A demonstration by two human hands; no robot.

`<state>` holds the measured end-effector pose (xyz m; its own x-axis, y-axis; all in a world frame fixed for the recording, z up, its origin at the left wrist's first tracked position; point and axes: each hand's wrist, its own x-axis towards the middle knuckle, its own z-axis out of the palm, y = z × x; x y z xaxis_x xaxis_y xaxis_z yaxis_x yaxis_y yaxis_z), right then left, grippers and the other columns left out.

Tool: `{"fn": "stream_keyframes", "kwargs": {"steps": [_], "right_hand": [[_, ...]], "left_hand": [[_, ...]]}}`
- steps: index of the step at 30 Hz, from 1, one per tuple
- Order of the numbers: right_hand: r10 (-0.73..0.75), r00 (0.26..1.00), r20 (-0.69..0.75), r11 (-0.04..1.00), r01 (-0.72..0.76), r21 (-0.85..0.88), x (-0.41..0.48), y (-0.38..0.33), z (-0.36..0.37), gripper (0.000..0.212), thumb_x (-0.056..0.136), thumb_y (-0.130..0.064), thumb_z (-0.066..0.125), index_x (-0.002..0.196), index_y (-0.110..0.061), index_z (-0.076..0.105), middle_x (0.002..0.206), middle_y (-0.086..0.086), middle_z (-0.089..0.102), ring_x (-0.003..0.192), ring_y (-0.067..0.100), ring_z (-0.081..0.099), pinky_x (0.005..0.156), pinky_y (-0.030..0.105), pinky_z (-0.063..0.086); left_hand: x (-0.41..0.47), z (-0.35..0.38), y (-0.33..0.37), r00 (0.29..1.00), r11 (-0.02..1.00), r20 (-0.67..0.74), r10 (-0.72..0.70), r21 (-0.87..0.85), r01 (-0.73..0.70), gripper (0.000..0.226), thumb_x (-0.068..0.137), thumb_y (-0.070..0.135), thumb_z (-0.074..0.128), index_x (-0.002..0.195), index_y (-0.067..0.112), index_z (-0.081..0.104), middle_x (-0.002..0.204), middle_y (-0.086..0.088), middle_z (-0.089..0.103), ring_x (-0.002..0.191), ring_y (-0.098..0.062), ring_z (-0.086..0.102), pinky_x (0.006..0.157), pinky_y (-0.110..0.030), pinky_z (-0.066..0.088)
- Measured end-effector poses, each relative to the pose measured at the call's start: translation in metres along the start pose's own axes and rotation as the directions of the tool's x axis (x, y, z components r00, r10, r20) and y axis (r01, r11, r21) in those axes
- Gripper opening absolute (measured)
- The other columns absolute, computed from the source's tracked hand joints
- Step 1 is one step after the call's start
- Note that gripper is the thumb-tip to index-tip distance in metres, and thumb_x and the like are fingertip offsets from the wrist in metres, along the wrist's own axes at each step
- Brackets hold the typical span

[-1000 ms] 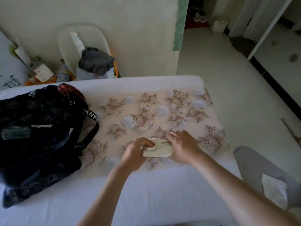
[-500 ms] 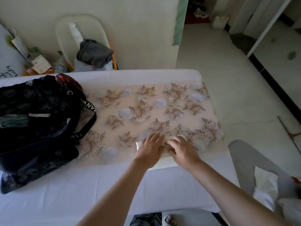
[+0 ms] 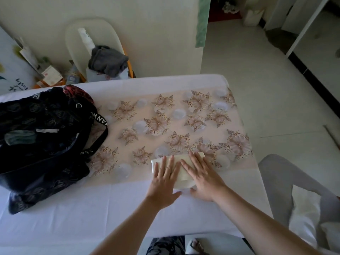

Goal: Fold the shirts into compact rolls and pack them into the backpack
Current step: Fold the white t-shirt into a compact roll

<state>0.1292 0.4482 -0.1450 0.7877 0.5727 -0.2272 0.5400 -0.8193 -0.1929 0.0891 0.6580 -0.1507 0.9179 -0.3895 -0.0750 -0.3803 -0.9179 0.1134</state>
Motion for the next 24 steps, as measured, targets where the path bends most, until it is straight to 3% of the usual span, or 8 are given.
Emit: {"fn": "stream_keyframes", "kwargs": {"steps": [3, 6, 9, 12, 14, 18, 21, 24], "right_hand": [[0.019, 1.000, 0.002, 1.000, -0.019, -0.024, 0.006, -0.001, -0.005, 0.096, 0.087, -0.053, 0.053, 0.159, -0.025, -0.005, 0.164, 0.020, -0.012, 0.152, 0.041, -0.001, 0.122, 0.054, 0.013], [0.053, 0.996, 0.066, 0.997, -0.049, -0.057, 0.005, -0.009, -0.014, 0.092, 0.092, -0.027, 0.057, 0.159, -0.022, -0.005, 0.164, 0.021, -0.014, 0.151, 0.041, -0.002, 0.122, 0.049, 0.010], [0.044, 0.997, 0.065, 0.999, -0.044, -0.013, -0.002, -0.021, -0.025, 0.081, 0.092, -0.030, 0.059, 0.158, -0.017, 0.014, 0.165, 0.018, 0.007, 0.148, 0.039, 0.019, 0.116, 0.048, 0.027], [0.015, 0.999, 0.047, 0.995, -0.020, 0.096, -0.006, -0.035, -0.042, 0.060, 0.090, -0.029, 0.056, 0.145, -0.019, 0.037, 0.150, 0.005, 0.039, 0.130, 0.030, 0.046, 0.098, 0.042, 0.046], [-0.004, 0.999, 0.050, 0.987, -0.004, 0.159, -0.004, -0.045, -0.055, 0.053, 0.087, -0.029, 0.054, 0.139, -0.021, 0.044, 0.136, 0.000, 0.051, 0.117, 0.027, 0.055, 0.086, 0.039, 0.051], [-0.054, 0.997, 0.054, 0.987, 0.045, 0.157, 0.009, -0.073, -0.078, 0.053, 0.084, -0.032, 0.053, 0.137, -0.024, 0.046, 0.132, -0.002, 0.057, 0.111, 0.025, 0.059, 0.084, 0.035, 0.052], [-0.103, 0.994, 0.035, 0.994, 0.102, 0.025, 0.027, -0.111, -0.100, 0.061, 0.082, -0.037, 0.052, 0.140, -0.023, 0.041, 0.132, 0.001, 0.057, 0.114, 0.025, 0.056, 0.092, 0.034, 0.045], [-0.145, 0.989, -0.019, 0.984, 0.143, -0.103, 0.052, -0.160, -0.118, 0.083, 0.081, -0.058, 0.049, 0.151, -0.018, 0.027, 0.139, 0.003, 0.049, 0.122, 0.026, 0.050, 0.099, 0.041, 0.043]], "left_hand": [[0.013, -0.004, -0.001, 0.996, 0.999, 0.080, -0.027, 0.040, 0.024, 0.113, 0.066, 0.056, 0.078, 0.152, 0.010, 0.023, 0.157, -0.022, 0.028, 0.141, -0.047, 0.030, 0.108, -0.062, 0.036], [0.013, -0.013, 0.002, 0.982, 0.998, 0.176, -0.064, 0.027, 0.060, 0.108, 0.056, 0.023, 0.084, 0.148, 0.005, 0.031, 0.152, -0.023, 0.037, 0.136, -0.046, 0.041, 0.101, -0.057, 0.045], [0.000, -0.026, 0.003, 0.992, 0.995, 0.104, -0.071, -0.056, 0.078, 0.084, 0.065, 0.009, 0.073, 0.144, 0.007, 0.044, 0.152, -0.016, 0.041, 0.136, -0.039, 0.043, 0.106, -0.048, 0.044], [-0.022, -0.044, -0.001, 0.993, 0.989, 0.064, -0.094, -0.108, 0.101, 0.079, 0.072, 0.028, 0.063, 0.147, 0.016, 0.039, 0.153, -0.003, 0.040, 0.139, -0.025, 0.040, 0.111, -0.039, 0.037], [-0.035, -0.051, -0.008, 0.994, 0.985, 0.056, -0.092, -0.143, 0.099, 0.085, 0.069, 0.042, 0.067, 0.146, 0.023, 0.038, 0.147, 0.004, 0.047, 0.130, -0.020, 0.049, 0.103, -0.037, 0.043], [-0.054, -0.065, -0.033, 0.989, 0.965, 0.004, -0.144, -0.221, 0.142, 0.070, 0.080, 0.035, 0.071, 0.143, 0.028, 0.040, 0.135, 0.005, 0.057, 0.113, -0.024, 0.061, 0.085, -0.037, 0.051], [-0.069, -0.093, -0.061, 0.979, 0.958, 0.017, -0.204, -0.201, 0.203, 0.061, 0.092, 0.034, 0.060, 0.148, 0.030, 0.036, 0.141, 0.008, 0.051, 0.120, -0.022, 0.055, 0.088, -0.037, 0.049], [-0.087, -0.123, -0.101, 0.974, 0.958, -0.010, -0.225, -0.185, 0.219, 0.064, 0.092, 0.037, 0.059, 0.150, 0.034, 0.030, 0.142, 0.011, 0.050, 0.119, -0.020, 0.057, 0.089, -0.036, 0.049]]}}
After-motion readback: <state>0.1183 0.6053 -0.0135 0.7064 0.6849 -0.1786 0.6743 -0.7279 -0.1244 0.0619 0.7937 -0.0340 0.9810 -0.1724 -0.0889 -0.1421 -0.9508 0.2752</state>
